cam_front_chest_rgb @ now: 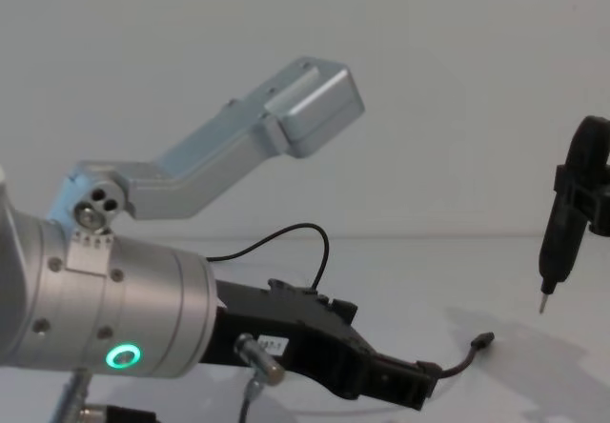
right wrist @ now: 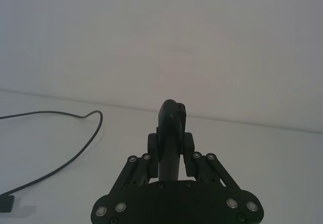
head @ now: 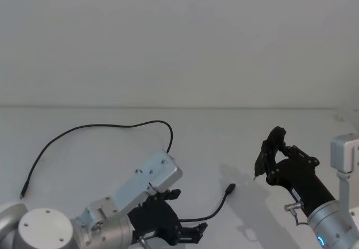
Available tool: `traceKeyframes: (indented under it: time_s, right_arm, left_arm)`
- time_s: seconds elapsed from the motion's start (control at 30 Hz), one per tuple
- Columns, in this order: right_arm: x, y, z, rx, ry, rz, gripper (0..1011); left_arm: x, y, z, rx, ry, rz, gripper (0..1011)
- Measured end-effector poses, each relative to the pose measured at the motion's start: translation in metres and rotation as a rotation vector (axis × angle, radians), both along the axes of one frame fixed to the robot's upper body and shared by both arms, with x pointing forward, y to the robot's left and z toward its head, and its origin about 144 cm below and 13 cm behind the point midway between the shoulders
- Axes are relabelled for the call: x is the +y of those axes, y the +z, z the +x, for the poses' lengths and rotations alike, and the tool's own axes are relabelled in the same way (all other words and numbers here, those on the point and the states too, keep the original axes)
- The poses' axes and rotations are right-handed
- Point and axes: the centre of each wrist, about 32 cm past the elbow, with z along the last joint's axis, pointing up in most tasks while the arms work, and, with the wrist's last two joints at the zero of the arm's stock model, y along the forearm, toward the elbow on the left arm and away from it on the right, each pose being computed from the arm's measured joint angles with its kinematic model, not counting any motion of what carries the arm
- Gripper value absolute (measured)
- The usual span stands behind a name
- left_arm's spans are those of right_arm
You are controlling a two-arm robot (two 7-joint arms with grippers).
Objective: Pick up the data cable with the one hand.
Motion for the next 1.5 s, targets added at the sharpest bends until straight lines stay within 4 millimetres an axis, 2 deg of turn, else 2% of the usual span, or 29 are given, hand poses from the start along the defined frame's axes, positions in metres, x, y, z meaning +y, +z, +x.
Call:
traceKeyframes:
  time_s: [0.63,0.8,0.9,1.13,1.2,1.3,1.33,1.4,1.5]
  right_arm:
    - [0.000,0.000,0.000,0.000,0.000,0.000,279]
    - [0.000,0.000,0.000,0.000,0.000,0.000,279]
    - [0.000,0.000,0.000,0.000,0.000,0.000,279]
    - [0.000,0.000,0.000,0.000,0.000,0.000,279]
    - [0.000,0.000,0.000,0.000,0.000,0.000,279]
    - [0.000,0.000,0.000,0.000,0.000,0.000,279]
    - [0.000,0.000,0.000,0.000,0.000,0.000,279]
    - [0.000,0.000,0.000,0.000,0.000,0.000,279]
    - [0.000,0.000,0.000,0.000,0.000,0.000,279]
  left_arm:
    - [-0.015,-0.011,0.008,0.025,0.052,0.043,992]
    - [-0.016,-0.013,0.009,0.027,0.056,0.048,906]
    - [-0.017,-0.013,0.009,0.028,0.059,0.051,790]
    - [-0.018,-0.014,0.010,0.029,0.061,0.054,629]
    - [-0.018,-0.014,0.010,0.029,0.062,0.055,517]
    - [-0.019,-0.014,0.010,0.029,0.063,0.056,457]
    - [-0.019,-0.014,0.010,0.030,0.063,0.056,396]
    - [-0.019,-0.014,0.010,0.030,0.063,0.057,355]
    - [-0.019,-0.015,0.010,0.030,0.064,0.058,238]
